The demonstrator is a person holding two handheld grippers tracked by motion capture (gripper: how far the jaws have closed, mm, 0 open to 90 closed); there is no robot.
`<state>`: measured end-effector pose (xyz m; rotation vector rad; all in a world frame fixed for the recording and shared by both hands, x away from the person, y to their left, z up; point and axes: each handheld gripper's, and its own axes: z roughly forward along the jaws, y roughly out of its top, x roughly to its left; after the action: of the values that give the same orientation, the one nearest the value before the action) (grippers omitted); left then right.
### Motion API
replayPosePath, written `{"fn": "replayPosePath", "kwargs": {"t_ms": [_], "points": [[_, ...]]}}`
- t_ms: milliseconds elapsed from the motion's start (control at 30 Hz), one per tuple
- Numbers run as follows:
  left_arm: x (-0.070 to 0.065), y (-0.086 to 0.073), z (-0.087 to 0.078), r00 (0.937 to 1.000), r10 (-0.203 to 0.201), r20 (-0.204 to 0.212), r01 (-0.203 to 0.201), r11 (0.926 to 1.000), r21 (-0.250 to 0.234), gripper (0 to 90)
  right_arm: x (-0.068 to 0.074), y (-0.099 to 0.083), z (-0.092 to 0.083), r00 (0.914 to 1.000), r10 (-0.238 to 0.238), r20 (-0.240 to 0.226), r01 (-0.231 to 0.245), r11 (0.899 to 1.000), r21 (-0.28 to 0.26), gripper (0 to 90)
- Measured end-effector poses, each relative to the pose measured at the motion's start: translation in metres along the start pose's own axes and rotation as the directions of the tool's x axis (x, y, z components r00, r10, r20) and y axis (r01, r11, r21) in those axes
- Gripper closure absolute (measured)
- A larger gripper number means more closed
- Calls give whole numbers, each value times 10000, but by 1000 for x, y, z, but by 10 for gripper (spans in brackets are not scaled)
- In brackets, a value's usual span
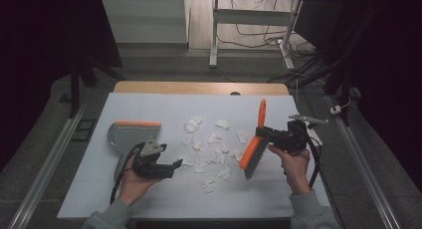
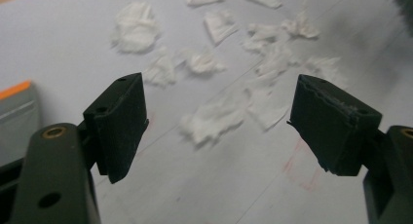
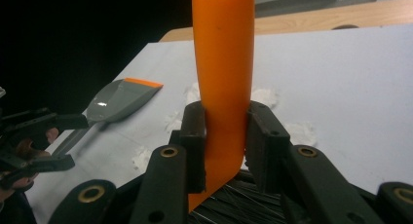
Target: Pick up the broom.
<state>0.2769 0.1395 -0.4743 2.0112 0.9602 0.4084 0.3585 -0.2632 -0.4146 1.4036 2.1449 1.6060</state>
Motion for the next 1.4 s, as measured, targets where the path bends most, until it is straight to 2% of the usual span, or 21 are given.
{"fn": "replayPosePath", "kwargs": {"t_ms": [100,233,367,433,500,600,700,767,833,933,1067,1133,1233,1333,1400], "points": [[-15,12,7,9989,372,298,-370,9993,-86,214,4,-1,2,10000,-63,16,64,9999,-86,709],[-34,24,19,9936,856,734,-851,9963,-98,215,6,-5,8,9999,-63,129,66,9997,-251,709],[-48,31,27,9895,1004,1040,-991,9949,-176,215,9,-7,13,10000,-9,72,12,9992,-400,709],[-59,37,33,9851,1159,1271,-1132,9932,-282,215,13,-8,17,10000,-69,-27,68,9996,-291,709],[-62,38,36,9835,1187,1369,-1155,9928,-312,216,17,-9,20,9997,-230,-23,230,9993,-309,709],[-72,42,46,9789,1297,1576,-1268,9915,-285,216,21,-10,23,9997,-219,-46,217,9991,-372,709],[-80,43,57,9797,1325,1502,-1297,9911,-288,216,25,-11,25,9997,-220,-116,214,9988,-448,709],[-84,43,66,9816,1190,1496,-1157,9928,-304,223,29,-13,29,9994,-223,-261,212,9989,-417,709],[-88,43,74,9803,1124,1624,-1080,9935,-359,236,30,-15,30,9995,-207,-255,196,9990,-412,709],[-93,42,82,9788,1257,1618,-1213,9919,-368,252,32,-16,31,9995,-172,-252,159,9986,-502,709],[-96,41,91,9806,1247,1513,-1212,9921,-319,337,32,-17,32,9987,118,-487,-146,9982,-577,709],[-95,40,95,9847,1135,1320,-1115,9935,-224,385,32,-19,33,9984,228,-515,-260,9977,-622,709],[-92,41,95,9854,1004,1377,-971,9948,-304,516,31,-20,33,9973,418,-609,-461,9964,-716,709],[-87,42,94,9847,833,1529,-796,9964,-301,716,30,-21,32,9954,617,-737,-674,9947,-774,708],[-83,42,94,9847,588,1643,-565,9982,-188,747,30,-21,32,9950,641,-767,-702,9944,-794,708]]}}
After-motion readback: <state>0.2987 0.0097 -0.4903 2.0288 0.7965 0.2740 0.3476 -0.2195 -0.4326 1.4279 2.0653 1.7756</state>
